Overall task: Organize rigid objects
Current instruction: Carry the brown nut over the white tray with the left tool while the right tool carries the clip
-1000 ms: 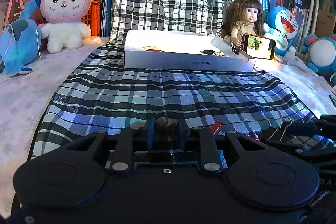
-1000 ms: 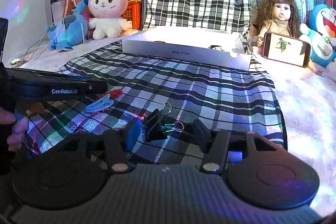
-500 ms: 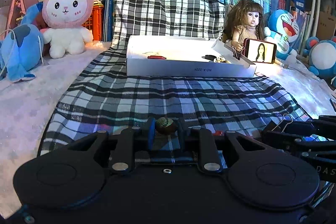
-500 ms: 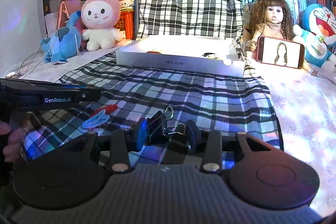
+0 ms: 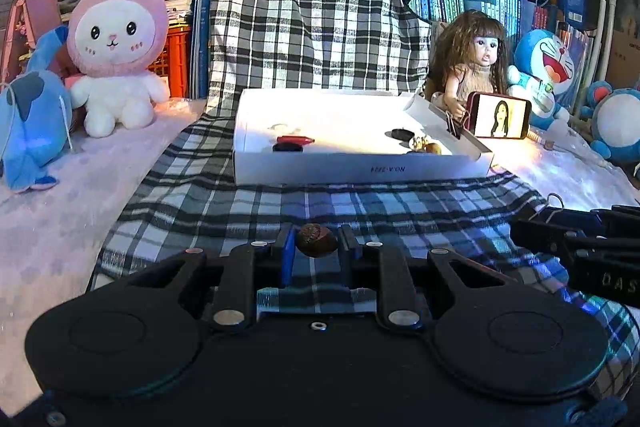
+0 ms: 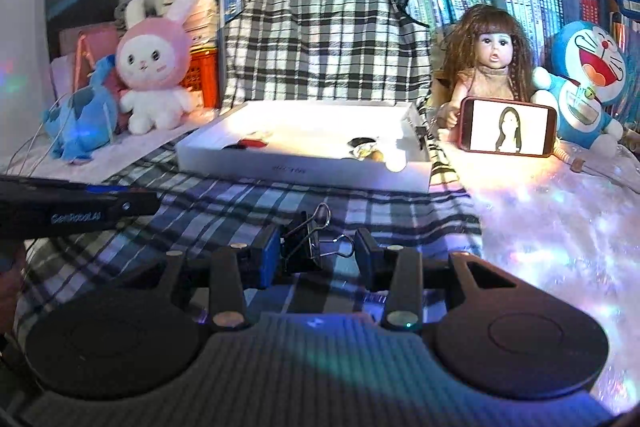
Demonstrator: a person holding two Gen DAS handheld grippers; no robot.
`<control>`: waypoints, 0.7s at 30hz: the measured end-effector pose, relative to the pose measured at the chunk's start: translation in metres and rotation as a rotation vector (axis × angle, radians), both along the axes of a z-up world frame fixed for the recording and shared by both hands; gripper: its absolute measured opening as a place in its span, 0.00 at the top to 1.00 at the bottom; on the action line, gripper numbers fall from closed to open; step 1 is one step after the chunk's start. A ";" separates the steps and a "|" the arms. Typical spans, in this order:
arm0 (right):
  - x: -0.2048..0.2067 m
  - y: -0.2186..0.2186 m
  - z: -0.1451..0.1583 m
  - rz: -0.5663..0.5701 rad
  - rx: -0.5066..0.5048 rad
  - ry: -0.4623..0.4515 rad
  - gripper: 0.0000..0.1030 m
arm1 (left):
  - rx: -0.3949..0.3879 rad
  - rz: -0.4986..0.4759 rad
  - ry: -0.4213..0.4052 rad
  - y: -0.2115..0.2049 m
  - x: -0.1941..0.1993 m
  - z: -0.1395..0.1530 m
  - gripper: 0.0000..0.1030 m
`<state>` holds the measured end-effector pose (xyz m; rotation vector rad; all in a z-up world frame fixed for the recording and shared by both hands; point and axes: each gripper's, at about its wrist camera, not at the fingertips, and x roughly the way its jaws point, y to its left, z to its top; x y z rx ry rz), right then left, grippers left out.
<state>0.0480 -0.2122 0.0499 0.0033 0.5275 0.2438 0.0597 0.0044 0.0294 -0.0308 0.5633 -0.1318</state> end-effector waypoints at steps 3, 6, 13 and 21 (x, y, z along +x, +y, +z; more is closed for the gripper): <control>0.015 -0.005 0.004 -0.025 0.024 0.008 0.56 | -0.015 -0.001 0.006 0.002 0.012 0.005 0.79; 0.030 -0.008 0.007 -0.044 0.036 0.014 0.56 | -0.024 0.002 0.004 0.003 0.024 0.010 0.79; 0.065 -0.012 0.011 -0.067 0.053 0.030 0.56 | -0.038 -0.007 -0.008 0.005 0.059 0.023 0.79; 0.122 -0.011 0.024 -0.072 0.074 0.052 0.56 | -0.085 -0.019 0.007 0.013 0.119 0.035 0.79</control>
